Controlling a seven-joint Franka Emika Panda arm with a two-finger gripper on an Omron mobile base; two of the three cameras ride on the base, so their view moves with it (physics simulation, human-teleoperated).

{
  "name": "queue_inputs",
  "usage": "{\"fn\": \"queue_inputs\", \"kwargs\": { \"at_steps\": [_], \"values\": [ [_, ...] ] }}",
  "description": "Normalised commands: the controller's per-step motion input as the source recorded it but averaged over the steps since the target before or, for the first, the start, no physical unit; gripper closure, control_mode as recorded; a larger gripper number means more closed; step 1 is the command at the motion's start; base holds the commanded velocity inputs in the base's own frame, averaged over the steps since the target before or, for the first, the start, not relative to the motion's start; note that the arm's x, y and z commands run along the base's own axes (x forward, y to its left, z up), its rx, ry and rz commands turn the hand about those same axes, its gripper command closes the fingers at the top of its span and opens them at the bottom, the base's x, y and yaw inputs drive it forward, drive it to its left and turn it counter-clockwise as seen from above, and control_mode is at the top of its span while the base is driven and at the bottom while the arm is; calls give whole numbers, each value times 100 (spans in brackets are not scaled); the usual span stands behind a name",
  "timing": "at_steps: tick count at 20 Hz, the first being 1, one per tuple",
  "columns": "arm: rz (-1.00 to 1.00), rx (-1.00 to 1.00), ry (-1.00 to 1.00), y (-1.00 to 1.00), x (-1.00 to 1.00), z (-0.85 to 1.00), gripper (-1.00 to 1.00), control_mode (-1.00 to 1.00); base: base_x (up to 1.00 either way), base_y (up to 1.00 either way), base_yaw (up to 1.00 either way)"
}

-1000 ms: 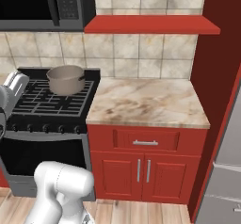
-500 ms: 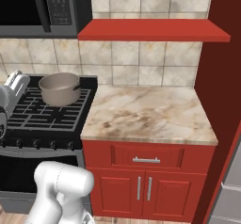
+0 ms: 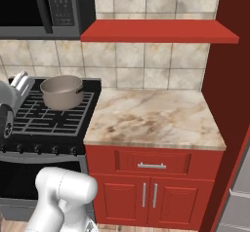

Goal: Move the pot and pan from the stove into the sink.

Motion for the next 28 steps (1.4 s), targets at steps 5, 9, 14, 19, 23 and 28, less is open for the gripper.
{"fn": "queue_inputs", "kwargs": {
  "at_steps": [5,9,14,19,23,28],
  "values": [
    [12,10,9,-2,3,-4,-100,-100,0,0,0],
    [13,20,5,-5,0,-7,-100,-100,0,0,0],
    [11,14,3,0,12,-5,-100,-100,0,0,0],
    [3,0,-3,1,10,-15,-100,-100,0,0,0],
    [5,-3,-3,21,33,-23,-100,-100,0,0,0],
    [4,-3,0,28,49,-24,-100,-100,0,0,0]
  ]
}}
